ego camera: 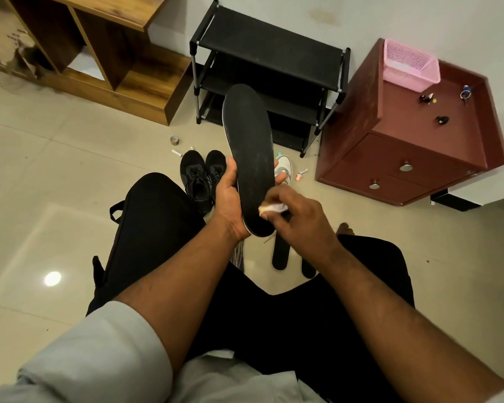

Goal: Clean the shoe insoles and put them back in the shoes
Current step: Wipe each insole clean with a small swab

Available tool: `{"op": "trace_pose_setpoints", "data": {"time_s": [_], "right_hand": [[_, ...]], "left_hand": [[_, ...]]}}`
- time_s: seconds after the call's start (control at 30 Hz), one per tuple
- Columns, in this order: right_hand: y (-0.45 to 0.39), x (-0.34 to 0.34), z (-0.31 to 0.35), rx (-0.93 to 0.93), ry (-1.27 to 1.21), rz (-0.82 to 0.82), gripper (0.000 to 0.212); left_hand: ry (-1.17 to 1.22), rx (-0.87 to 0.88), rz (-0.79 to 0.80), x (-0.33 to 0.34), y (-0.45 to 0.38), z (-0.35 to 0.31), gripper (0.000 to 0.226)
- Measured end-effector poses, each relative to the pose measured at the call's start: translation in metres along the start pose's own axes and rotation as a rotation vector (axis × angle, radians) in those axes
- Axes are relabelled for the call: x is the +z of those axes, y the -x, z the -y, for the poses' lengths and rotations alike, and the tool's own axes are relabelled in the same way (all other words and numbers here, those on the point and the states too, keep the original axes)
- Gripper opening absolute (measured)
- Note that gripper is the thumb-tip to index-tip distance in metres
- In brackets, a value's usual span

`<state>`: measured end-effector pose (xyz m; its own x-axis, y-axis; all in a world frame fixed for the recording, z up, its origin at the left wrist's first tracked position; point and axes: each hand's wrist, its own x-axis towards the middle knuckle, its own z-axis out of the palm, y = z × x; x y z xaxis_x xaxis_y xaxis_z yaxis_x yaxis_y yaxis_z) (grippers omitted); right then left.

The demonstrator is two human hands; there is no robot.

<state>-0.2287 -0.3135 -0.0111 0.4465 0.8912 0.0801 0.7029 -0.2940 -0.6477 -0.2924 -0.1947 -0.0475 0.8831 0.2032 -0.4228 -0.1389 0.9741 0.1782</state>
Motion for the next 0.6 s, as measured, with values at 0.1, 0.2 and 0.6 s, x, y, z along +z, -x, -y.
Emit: {"op": "trace_pose_setpoints", "data": {"time_s": [0.1,0.2,0.6], "right_hand": [[-0.014,-0.002,-0.007,0.111,0.037,-0.155,0.022],[-0.018,0.004,0.003,0.196,-0.004,-0.167,0.018],[-0.031,0.012,0.011,0.403,-0.137,-0.296,0.015]], "left_hand": [[0.013,0.040,0.016,0.001,0.002,0.000,0.084],[-0.019,0.061,-0.007,0.002,0.003,-0.001,0.084],[-0.140,0.140,-0.079,0.000,0.002,0.001,0.073]]}}
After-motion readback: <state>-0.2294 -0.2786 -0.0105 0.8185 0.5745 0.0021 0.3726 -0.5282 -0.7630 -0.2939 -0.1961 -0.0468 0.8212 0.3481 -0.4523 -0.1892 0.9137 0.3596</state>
